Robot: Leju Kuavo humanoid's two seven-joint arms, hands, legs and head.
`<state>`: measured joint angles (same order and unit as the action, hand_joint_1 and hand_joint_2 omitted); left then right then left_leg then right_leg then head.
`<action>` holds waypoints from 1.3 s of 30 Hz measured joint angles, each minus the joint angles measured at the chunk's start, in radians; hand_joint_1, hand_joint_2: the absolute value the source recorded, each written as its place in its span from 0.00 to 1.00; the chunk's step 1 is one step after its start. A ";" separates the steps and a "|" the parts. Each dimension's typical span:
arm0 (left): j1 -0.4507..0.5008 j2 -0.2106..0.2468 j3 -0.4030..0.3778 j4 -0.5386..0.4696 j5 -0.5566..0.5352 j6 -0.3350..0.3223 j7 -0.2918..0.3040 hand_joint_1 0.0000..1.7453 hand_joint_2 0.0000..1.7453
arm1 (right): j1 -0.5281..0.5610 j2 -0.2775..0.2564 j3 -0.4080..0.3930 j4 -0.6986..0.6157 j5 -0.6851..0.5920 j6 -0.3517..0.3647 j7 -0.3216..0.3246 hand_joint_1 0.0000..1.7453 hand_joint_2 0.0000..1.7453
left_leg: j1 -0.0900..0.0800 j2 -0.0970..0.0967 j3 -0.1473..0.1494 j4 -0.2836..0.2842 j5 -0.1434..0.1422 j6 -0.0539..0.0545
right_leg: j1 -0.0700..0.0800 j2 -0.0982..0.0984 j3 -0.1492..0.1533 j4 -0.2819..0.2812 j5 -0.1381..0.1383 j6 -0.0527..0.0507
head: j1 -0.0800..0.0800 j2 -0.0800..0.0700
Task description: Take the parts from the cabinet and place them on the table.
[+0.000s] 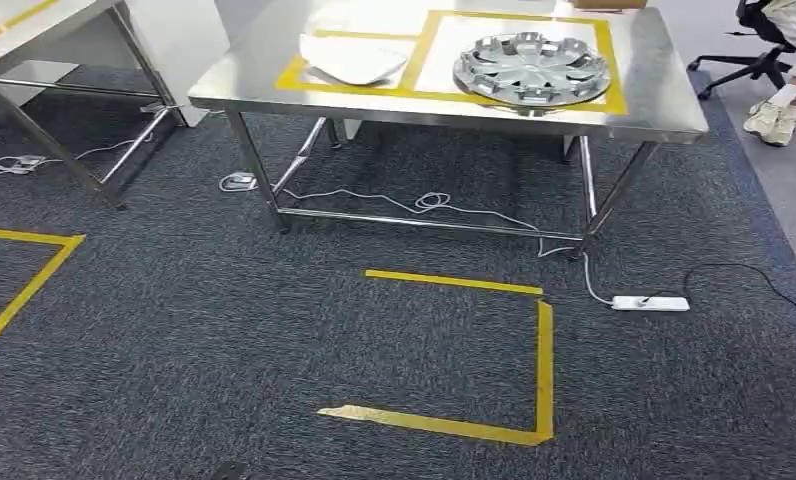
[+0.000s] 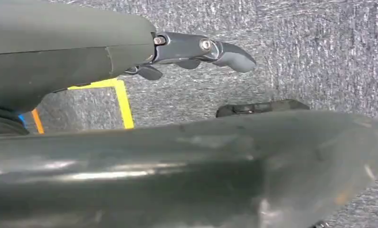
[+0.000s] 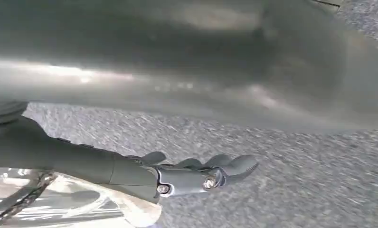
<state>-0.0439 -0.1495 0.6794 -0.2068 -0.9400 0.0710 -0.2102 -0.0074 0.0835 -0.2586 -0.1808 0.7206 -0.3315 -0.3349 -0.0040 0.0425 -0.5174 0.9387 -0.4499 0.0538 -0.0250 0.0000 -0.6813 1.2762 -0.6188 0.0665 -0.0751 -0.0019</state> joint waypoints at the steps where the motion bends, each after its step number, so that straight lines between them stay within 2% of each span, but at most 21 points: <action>1: 0.000 0.000 0.000 0.000 -0.001 0.000 0.000 0.00 0.00 | 0.002 -0.002 0.000 0.000 0.000 0.000 0.000 0.00 0.00 | 0.004 0.007 0.000 0.003 -0.003 -0.005 | -0.005 -0.002 0.015 -0.030 0.028 0.006 | 0.000 0.000; 3: 0.000 -0.002 0.000 0.000 -0.001 0.000 0.000 0.00 0.00 | 0.001 -0.004 -0.001 0.000 0.000 0.000 0.000 0.00 0.00 | 0.018 0.022 -0.002 0.024 -0.016 -0.025 | -0.015 -0.022 0.104 -0.204 0.121 0.022 | 0.000 0.000; 4: 0.000 -0.001 0.000 0.000 -0.001 0.000 0.000 0.00 0.00 | -0.001 -0.004 -0.001 0.000 0.000 0.000 0.000 0.00 0.00 | 0.021 0.030 -0.005 0.043 -0.028 -0.040 | -0.018 -0.063 0.140 -0.281 0.130 0.036 | 0.003 0.000; 6: 0.000 0.003 0.000 0.000 -0.001 0.001 0.000 0.00 0.00 | -0.008 0.002 -0.001 0.000 0.000 0.002 0.000 0.00 0.00 | 0.010 0.039 -0.012 0.064 -0.044 -0.054 | -0.012 -0.049 0.141 -0.268 0.117 -0.005 | 0.004 0.000; 9: -0.001 0.003 0.000 0.000 -0.002 0.001 0.000 0.00 0.00 | -0.004 0.002 -0.001 0.000 0.000 0.003 0.000 0.00 0.00 | 0.015 0.058 -0.008 0.066 -0.043 -0.061 | -0.011 -0.023 0.129 -0.258 0.119 -0.027 | 0.000 0.000; 12: 0.000 0.003 0.000 0.000 -0.002 0.002 0.000 0.00 0.00 | -0.005 0.002 -0.002 0.000 -0.001 0.003 0.000 0.00 0.00 | 0.022 -0.022 -0.057 0.197 -0.145 -0.070 | -0.011 0.002 0.122 -0.259 0.125 -0.041 | -0.002 0.000; 14: 0.002 0.003 0.000 0.000 -0.002 0.002 0.000 0.00 0.00 | -0.006 0.002 -0.002 0.000 -0.001 0.003 0.000 0.00 0.00 | 0.021 -0.030 -0.124 0.352 -0.213 -0.068 | -0.005 0.024 0.116 -0.259 0.127 -0.048 | -0.002 0.000; 15: 0.004 0.003 0.000 0.000 -0.002 0.002 0.000 0.00 0.00 | -0.005 0.002 -0.002 0.000 -0.002 0.003 0.000 0.00 0.00 | 0.021 -0.032 -0.140 0.391 -0.217 -0.064 | -0.002 0.038 0.115 -0.259 0.128 -0.049 | -0.002 0.000; 16: 0.005 0.003 0.000 0.000 -0.002 0.002 0.000 0.00 0.00 | -0.003 0.002 -0.003 0.000 -0.002 0.003 0.000 0.00 0.00 | 0.020 -0.034 -0.132 0.374 -0.194 -0.057 | 0.000 0.052 0.116 -0.259 0.129 -0.050 | -0.002 0.000; 18: 0.004 0.003 0.000 0.000 -0.002 0.002 0.000 0.00 0.00 | -0.003 0.002 -0.005 0.000 -0.001 0.003 0.000 0.00 0.00 | 0.015 -0.049 -0.068 0.231 -0.103 -0.038 | 0.005 0.081 0.118 -0.259 0.131 -0.050 | -0.002 0.000; 19: 0.004 0.003 0.000 0.000 -0.002 0.002 0.000 0.00 0.00 | -0.004 0.002 -0.006 0.000 0.000 0.003 0.000 0.00 0.00 | 0.011 -0.084 -0.029 0.143 -0.060 -0.025 | 0.006 0.093 0.120 -0.259 0.132 -0.050 | -0.002 0.000; 20: 0.005 0.009 0.000 0.000 -0.002 0.002 0.000 0.00 0.00 | -0.004 0.007 -0.006 0.000 0.000 0.004 0.000 0.00 0.00 | 0.012 -0.151 -0.010 0.101 -0.059 -0.009 | -0.001 0.101 0.114 -0.259 0.133 -0.047 | 0.001 0.000; 21: 0.006 0.005 0.000 0.002 -0.002 0.002 0.000 0.00 0.00 | -0.009 0.007 -0.007 0.000 0.000 0.005 0.000 0.00 0.00 | 0.013 -0.156 -0.012 0.086 -0.053 -0.010 | 0.002 0.118 0.109 -0.256 0.136 -0.041 | 0.004 0.000; 24: 0.004 0.005 0.000 0.002 -0.002 0.003 0.002 0.00 0.00 | -0.002 0.007 -0.009 0.000 0.000 0.006 0.000 0.00 0.00 | 0.002 -0.123 -0.011 0.074 -0.055 -0.011 | -0.011 0.152 0.093 -0.268 0.153 -0.015 | -0.004 0.000; 25: 0.004 0.003 0.000 0.002 -0.002 0.003 0.002 0.00 0.00 | 0.000 0.006 -0.009 0.000 0.000 0.006 0.000 0.00 0.00 | 0.017 -0.104 -0.001 0.046 -0.042 -0.016 | -0.009 0.144 0.089 -0.261 0.149 -0.014 | -0.003 0.000; 26: 0.003 0.003 0.000 0.002 -0.002 0.005 0.001 0.00 0.00 | 0.002 0.007 -0.009 0.001 -0.001 0.006 0.000 0.00 0.00 | 0.012 -0.089 0.003 0.037 -0.036 -0.016 | 0.001 0.070 0.070 -0.234 0.129 -0.015 | -0.001 0.000; 27: 0.003 0.003 0.000 0.002 -0.002 0.005 0.000 0.00 0.00 | -0.001 0.007 -0.009 0.001 0.000 0.006 0.001 0.00 0.00 | 0.010 -0.072 0.003 0.035 -0.034 -0.013 | 0.001 0.035 0.041 -0.177 0.091 -0.014 | 0.010 0.000; 30: 0.010 0.001 0.000 0.002 -0.003 0.009 0.000 0.00 0.00 | -0.007 0.006 -0.009 0.001 0.001 0.006 0.002 0.00 0.00 | 0.002 -0.015 -0.001 0.036 -0.035 -0.012 | 0.002 0.006 -0.047 0.025 0.004 -0.004 | 0.011 0.000; 31: 0.010 0.001 0.000 0.002 -0.003 0.010 0.000 0.00 0.00 | -0.004 0.006 -0.009 0.001 0.002 0.006 0.002 0.00 0.00 | 0.000 0.000 -0.001 0.037 -0.035 -0.012 | 0.002 0.003 -0.042 0.026 0.015 -0.003 | 0.011 0.000; 33: 0.008 0.000 0.000 0.002 -0.003 0.013 0.000 0.00 0.00 | 0.004 0.006 -0.010 0.001 0.006 0.006 0.002 0.00 0.00 | -0.002 0.022 0.001 0.037 -0.036 -0.013 | 0.002 -0.007 0.030 -0.088 0.077 -0.005 | 0.011 0.000; 39: 0.008 0.000 0.000 0.002 -0.003 0.013 0.000 0.00 0.00 | 0.004 0.006 -0.010 0.001 0.007 0.006 0.002 0.00 0.00 | -0.002 0.023 0.001 0.037 -0.036 -0.013 | 0.003 -0.008 0.037 -0.100 0.082 -0.006 | 0.011 0.000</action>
<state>-0.0359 -0.1492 0.6798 -0.2052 -0.9430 0.0843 -0.2102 -0.0036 0.0893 -0.2682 -0.1801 0.7271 -0.3254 -0.3330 -0.0060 0.0658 -0.5167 0.9759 -0.4862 0.0409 -0.0225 -0.0080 -0.6446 1.1766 -0.5370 0.0606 -0.0637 -0.0019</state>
